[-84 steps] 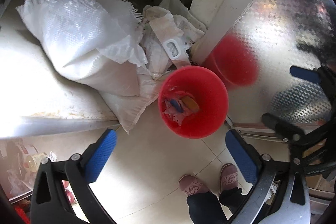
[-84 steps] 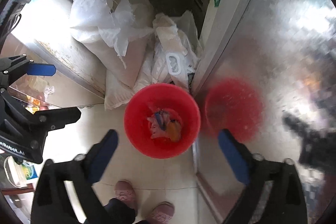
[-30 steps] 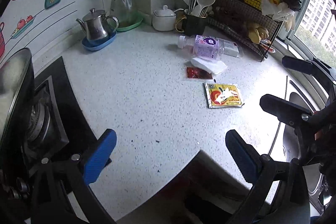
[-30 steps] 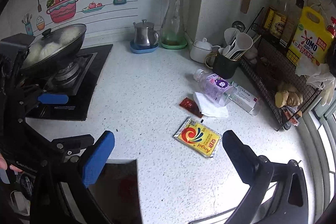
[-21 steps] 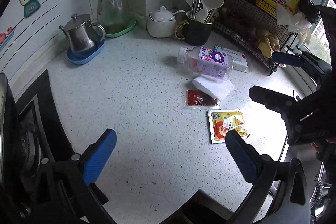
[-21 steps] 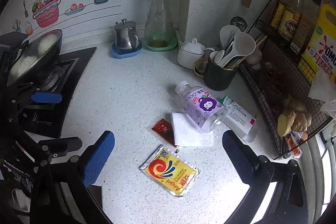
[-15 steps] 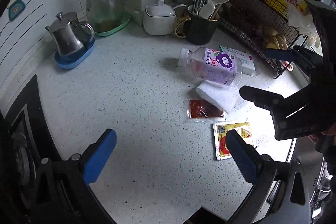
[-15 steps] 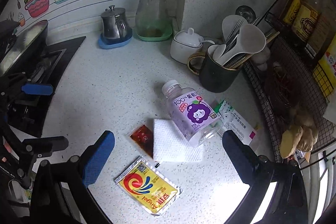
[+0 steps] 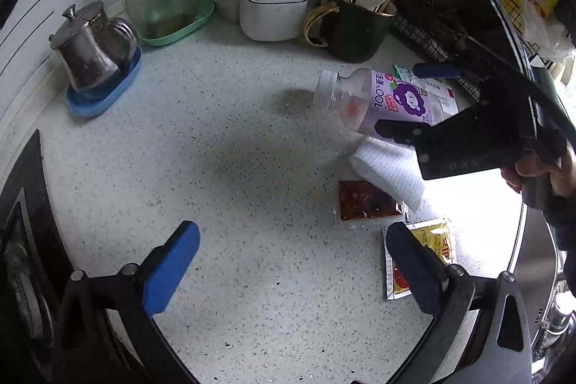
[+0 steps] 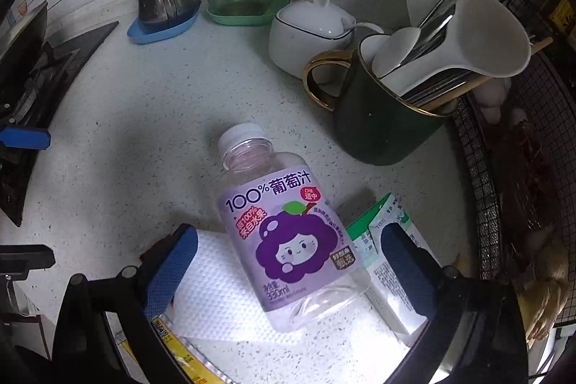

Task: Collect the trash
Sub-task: 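Grasp the purple-label grape juice bottle with the right tool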

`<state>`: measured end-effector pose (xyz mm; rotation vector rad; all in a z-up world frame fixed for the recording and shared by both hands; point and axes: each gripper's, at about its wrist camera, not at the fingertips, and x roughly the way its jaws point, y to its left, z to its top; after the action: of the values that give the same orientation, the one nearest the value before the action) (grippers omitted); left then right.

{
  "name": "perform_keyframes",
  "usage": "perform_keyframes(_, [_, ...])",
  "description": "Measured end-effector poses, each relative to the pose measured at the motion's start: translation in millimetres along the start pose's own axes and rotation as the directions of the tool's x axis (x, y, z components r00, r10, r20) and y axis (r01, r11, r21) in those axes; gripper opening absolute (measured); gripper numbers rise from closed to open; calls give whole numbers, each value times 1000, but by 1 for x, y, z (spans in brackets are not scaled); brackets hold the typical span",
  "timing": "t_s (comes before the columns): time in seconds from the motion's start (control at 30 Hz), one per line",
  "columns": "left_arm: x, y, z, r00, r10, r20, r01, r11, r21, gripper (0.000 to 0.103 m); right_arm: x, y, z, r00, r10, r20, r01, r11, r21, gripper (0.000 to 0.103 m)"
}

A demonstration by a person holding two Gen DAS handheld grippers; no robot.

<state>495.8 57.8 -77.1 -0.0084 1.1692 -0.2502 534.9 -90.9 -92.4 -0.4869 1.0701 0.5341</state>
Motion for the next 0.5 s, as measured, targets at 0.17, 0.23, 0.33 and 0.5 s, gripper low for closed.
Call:
perform_keyframes(0.17, [3, -4, -2, 1000, 17, -17, -16, 999, 34, 103, 15, 9, -5, 999, 16, -33, -18, 997, -72, 78])
perform_keyframes(0.23, [2, -5, -2, 1000, 17, -17, -16, 999, 36, 103, 15, 12, -6, 1000, 14, -28, -16, 996, -89, 77])
perform_keyframes(0.33, [1, -8, -1, 1000, 14, -15, -14, 999, 40, 103, 10, 13, -10, 999, 31, -29, -33, 997, -75, 75])
perform_keyframes(0.5, [-4, -19, -1, 1000, 8, -12, -7, 998, 70, 103, -13, 15, -27, 998, 60, -10, -60, 998, -29, 74])
